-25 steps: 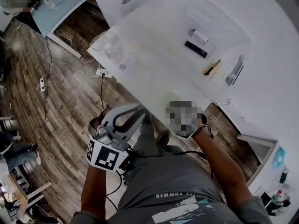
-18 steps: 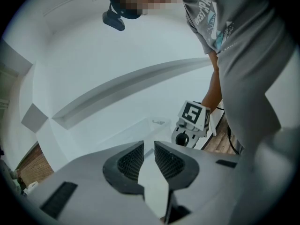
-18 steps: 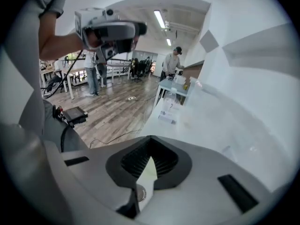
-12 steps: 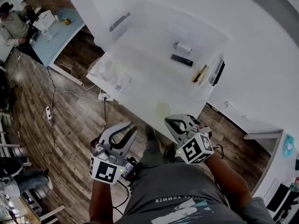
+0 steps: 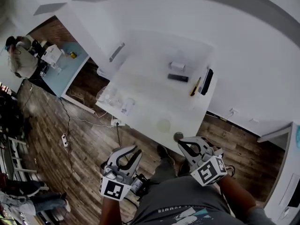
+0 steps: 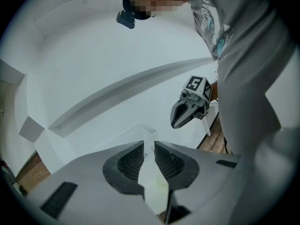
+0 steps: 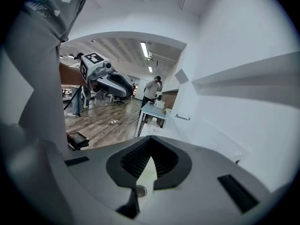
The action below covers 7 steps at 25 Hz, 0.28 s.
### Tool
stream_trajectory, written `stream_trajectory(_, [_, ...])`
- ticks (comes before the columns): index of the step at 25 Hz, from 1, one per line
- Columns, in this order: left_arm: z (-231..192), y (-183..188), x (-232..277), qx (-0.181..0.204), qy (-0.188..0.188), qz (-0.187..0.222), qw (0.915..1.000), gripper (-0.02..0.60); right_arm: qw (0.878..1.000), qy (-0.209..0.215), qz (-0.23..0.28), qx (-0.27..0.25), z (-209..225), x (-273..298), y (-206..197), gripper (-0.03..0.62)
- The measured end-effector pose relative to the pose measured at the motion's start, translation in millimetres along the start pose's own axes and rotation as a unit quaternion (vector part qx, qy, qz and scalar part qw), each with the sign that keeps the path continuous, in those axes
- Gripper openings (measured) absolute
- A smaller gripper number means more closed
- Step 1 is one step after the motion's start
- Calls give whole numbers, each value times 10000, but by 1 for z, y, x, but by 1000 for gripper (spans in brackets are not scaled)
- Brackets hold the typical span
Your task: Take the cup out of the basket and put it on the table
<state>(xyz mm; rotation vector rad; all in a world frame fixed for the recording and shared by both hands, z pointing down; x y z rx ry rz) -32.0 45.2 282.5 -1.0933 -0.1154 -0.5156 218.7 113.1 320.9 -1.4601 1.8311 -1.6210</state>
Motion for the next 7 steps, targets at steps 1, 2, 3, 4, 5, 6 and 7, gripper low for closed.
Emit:
stream_trajectory(1, [3, 3, 0, 4, 0, 54, 10000, 64, 10000, -39, -1, 69, -2, -7, -4, 11])
stream_trajectory(2, [7, 5, 0, -5, 0, 115, 9999, 64, 9999, -69, -16, 138, -4, -13, -9, 11])
stream_trajectory(3, [11, 6, 1, -23, -8, 157, 9999, 64, 9997, -88, -36, 205, -6, -19, -14, 11])
stream_trajectory(4, [15, 7, 2, -53, -30, 145, 9999, 64, 9996, -94, -52, 268, -9, -23, -19, 11])
stream_trajectory(5, [19, 7, 2, -84, -54, 101, 9999, 64, 9994, -91, -59, 328, -12, -26, -23, 11])
stream_trajectory(6, [22, 6, 2, -108, -75, 50, 9999, 64, 9992, -86, -59, 385, -14, -28, -27, 11])
stream_trajectory(7, [26, 6, 2, -129, -94, -3, 9999, 64, 9990, -78, -55, 441, -17, -31, -31, 11])
Point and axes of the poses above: the fingertips, and each gripper's own axes: x forward along the fingers, z to its right, y out of its top, the point moved 10 cm from there along -x, backward along the fingers, and after that the axes turned 2 degrees about -y, right-handed, at the moved point
